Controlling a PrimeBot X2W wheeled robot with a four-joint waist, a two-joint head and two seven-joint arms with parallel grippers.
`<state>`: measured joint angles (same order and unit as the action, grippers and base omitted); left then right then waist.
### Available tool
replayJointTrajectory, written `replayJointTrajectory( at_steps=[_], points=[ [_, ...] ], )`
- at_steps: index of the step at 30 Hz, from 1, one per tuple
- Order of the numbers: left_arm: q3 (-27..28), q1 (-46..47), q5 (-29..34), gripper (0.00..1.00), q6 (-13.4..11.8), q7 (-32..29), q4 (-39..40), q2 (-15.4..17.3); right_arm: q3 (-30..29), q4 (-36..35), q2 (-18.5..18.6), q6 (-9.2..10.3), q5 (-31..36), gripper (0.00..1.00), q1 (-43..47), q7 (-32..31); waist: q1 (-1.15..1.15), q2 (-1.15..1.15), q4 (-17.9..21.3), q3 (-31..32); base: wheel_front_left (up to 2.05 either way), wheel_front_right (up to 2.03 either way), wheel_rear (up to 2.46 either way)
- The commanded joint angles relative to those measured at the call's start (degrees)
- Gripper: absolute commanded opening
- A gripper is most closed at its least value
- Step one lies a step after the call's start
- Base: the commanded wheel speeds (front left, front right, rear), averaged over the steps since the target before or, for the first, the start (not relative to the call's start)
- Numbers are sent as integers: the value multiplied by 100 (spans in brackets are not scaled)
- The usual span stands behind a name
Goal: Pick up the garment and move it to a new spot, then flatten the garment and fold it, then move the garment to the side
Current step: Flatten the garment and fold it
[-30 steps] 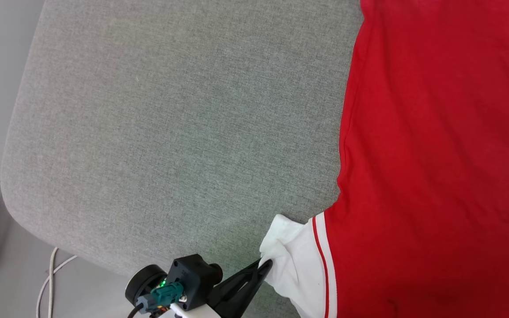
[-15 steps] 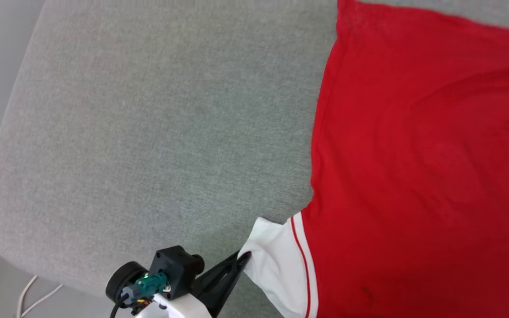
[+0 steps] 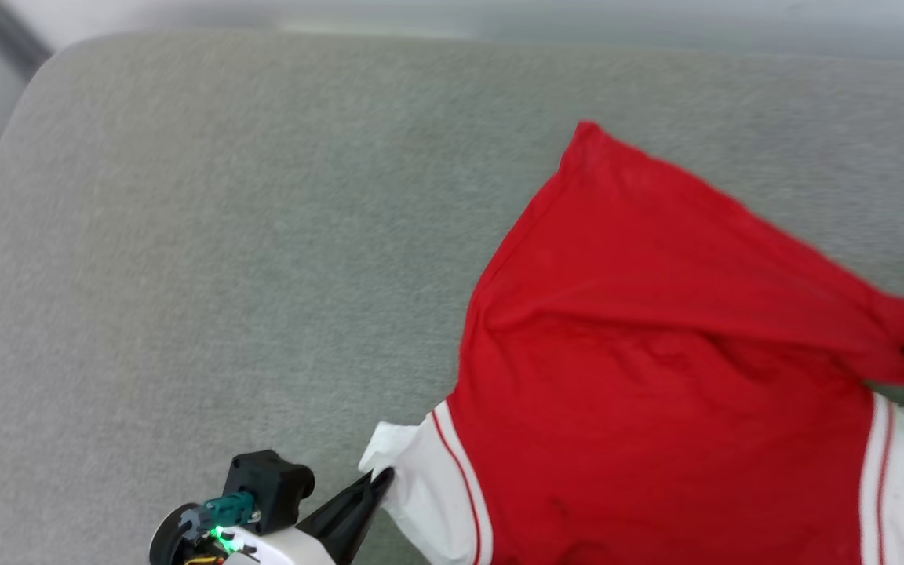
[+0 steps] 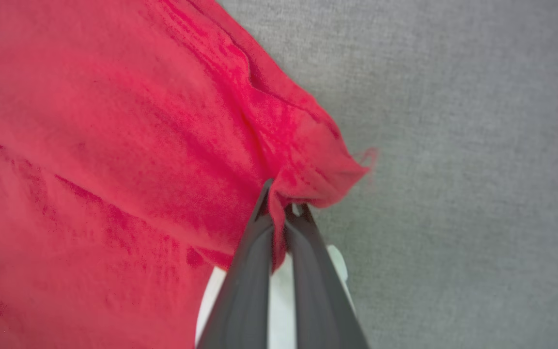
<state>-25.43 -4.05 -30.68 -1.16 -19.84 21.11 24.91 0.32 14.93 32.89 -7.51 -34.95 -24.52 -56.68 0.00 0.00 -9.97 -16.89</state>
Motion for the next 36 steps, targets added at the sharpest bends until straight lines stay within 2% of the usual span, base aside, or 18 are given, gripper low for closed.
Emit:
replayJointTrajectory(
  at_steps=[1,6,13,19,24,25,26,30,36],
  points=[
    [30,-84,-46,0,-35,37,-23,24,-11,-69,-48,4,-53,0,189,32,0,0,391,385,0,0,0],
    [159,-259,-149,0,-96,140,-154,66,-69,-540,-129,4,-225,0,1011,83,0,0,664,666,0,0,0],
    [302,-444,-308,0,-190,350,-342,-20,-544,-1095,-381,3,-361,0,2068,185,0,0,905,909,0,0,0],
    [231,-511,-351,0,-159,449,-461,-105,-937,-1186,-845,3,-341,0,2700,394,0,0,1000,1014,0,0,0],
    [235,-509,-316,0,-168,457,-459,-56,-903,-1244,-974,3,-295,0,3012,590,0,0,1007,1032,0,0,0],
    [233,-505,-313,0,-171,455,-449,-55,-917,-1239,-966,3,-284,5,3019,632,0,0,998,1027,0,0,0],
    [226,-489,-310,0,-169,446,-441,-47,-922,-1265,-896,3,-217,100,3009,689,0,0,978,1018,0,0,0],
    [200,-409,-291,0,-162,409,-378,-30,-748,-1438,-713,3,-268,100,2839,737,0,0,868,957,0,0,0],
    [177,-378,-273,0,-193,403,-327,-31,-425,-2060,-453,3,-429,100,2254,510,0,0,607,789,0,0,0]
  ],
)
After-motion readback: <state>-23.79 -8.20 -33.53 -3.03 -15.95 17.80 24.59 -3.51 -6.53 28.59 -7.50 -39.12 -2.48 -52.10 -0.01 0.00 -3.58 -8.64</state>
